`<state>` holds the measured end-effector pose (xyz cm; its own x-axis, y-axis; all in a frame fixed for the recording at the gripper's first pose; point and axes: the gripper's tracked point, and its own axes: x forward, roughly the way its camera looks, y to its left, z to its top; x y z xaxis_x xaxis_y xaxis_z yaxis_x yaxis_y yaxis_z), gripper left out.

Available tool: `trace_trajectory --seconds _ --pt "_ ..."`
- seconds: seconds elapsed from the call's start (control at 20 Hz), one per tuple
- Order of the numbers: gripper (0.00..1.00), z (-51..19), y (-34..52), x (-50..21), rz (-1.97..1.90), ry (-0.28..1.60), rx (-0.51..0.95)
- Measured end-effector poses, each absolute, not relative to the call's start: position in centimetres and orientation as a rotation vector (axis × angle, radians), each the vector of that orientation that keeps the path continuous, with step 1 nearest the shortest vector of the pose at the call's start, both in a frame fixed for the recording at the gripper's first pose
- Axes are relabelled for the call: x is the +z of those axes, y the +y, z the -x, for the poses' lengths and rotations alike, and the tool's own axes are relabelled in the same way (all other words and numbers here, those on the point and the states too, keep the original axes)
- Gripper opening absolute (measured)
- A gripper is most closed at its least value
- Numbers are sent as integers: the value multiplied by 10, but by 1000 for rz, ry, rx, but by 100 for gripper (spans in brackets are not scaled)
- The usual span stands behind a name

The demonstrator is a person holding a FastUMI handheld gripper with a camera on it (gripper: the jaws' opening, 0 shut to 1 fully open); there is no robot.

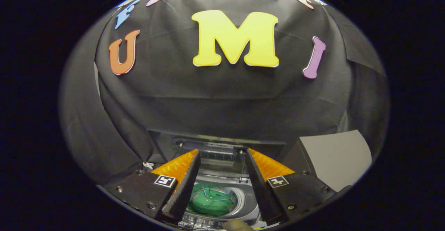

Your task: Put the clothes into the washing machine and then close the washing machine lid.

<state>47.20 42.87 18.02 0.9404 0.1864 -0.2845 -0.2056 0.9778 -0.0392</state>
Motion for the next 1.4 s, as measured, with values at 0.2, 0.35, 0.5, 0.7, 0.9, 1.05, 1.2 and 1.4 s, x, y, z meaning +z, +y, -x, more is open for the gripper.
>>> trace_trajectory --seconds 0.2,0.35,0.5,0.7,0.9,1.05,1.2,1.4 --pt "82 -495 436 207 67 242 199" --pt "82 -509 441 216 61 236 193" --pt "82 -525 449 217 68 241 184" --pt "81 -548 456 206 61 275 170" --pt "82 -567 463 188 33 336 153" --pt "82 -578 468 175 19 371 146" --pt "82 -590 479 158 -2 417 144" --pt "83 -599 485 141 4 452 131"
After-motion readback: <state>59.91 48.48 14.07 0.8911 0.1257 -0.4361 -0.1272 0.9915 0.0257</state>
